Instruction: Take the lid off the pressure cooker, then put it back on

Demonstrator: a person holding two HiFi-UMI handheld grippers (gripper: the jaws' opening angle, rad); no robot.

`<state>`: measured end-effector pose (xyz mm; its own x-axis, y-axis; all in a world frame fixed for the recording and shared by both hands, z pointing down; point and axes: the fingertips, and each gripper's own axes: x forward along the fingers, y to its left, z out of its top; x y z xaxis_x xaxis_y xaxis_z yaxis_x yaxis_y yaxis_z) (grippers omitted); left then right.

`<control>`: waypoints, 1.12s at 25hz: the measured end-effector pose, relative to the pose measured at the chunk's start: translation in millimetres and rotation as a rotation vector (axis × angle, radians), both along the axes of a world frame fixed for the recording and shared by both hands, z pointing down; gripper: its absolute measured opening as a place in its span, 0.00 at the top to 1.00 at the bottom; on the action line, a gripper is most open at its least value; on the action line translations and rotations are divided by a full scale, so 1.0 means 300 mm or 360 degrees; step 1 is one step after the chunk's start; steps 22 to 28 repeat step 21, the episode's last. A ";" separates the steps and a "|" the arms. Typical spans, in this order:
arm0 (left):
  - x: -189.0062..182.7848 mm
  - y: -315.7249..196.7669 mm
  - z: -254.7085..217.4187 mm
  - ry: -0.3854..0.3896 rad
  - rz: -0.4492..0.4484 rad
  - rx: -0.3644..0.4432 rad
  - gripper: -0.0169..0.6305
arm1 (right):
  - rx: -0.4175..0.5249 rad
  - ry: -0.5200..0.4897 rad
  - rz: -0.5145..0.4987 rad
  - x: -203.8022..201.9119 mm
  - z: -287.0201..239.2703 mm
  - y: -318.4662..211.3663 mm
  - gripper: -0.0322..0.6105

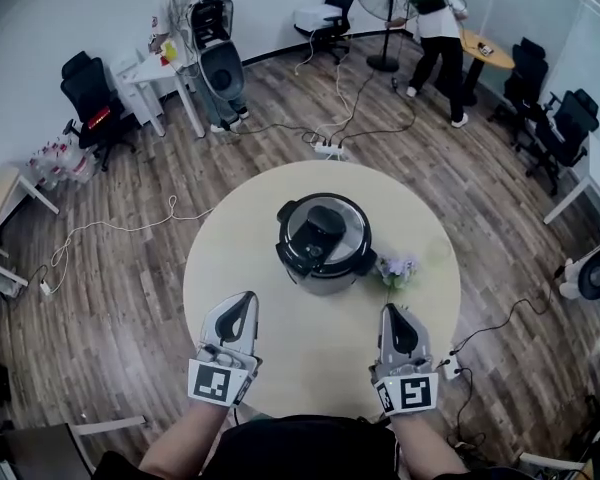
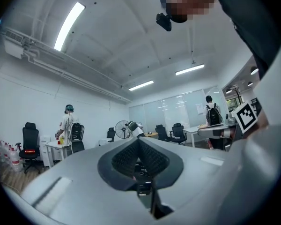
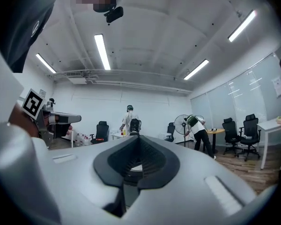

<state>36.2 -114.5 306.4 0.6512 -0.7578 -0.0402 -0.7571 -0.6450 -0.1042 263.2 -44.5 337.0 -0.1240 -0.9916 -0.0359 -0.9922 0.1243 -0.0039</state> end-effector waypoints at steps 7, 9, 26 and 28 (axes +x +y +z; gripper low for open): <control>-0.001 -0.014 -0.022 -0.0027 -0.0046 0.0011 0.97 | 0.0008 -0.0023 -0.0009 -0.008 -0.022 -0.010 0.94; -0.013 -0.014 -0.024 -0.0026 -0.0053 0.0015 0.97 | 0.0013 -0.0036 -0.0006 -0.012 -0.026 -0.016 0.94; -0.030 -0.002 -0.028 -0.0043 -0.0071 0.0001 0.97 | 0.0036 -0.0026 -0.0008 -0.026 -0.044 -0.012 0.94; -0.030 -0.002 -0.028 -0.0043 -0.0071 0.0001 0.97 | 0.0036 -0.0026 -0.0008 -0.026 -0.044 -0.012 0.94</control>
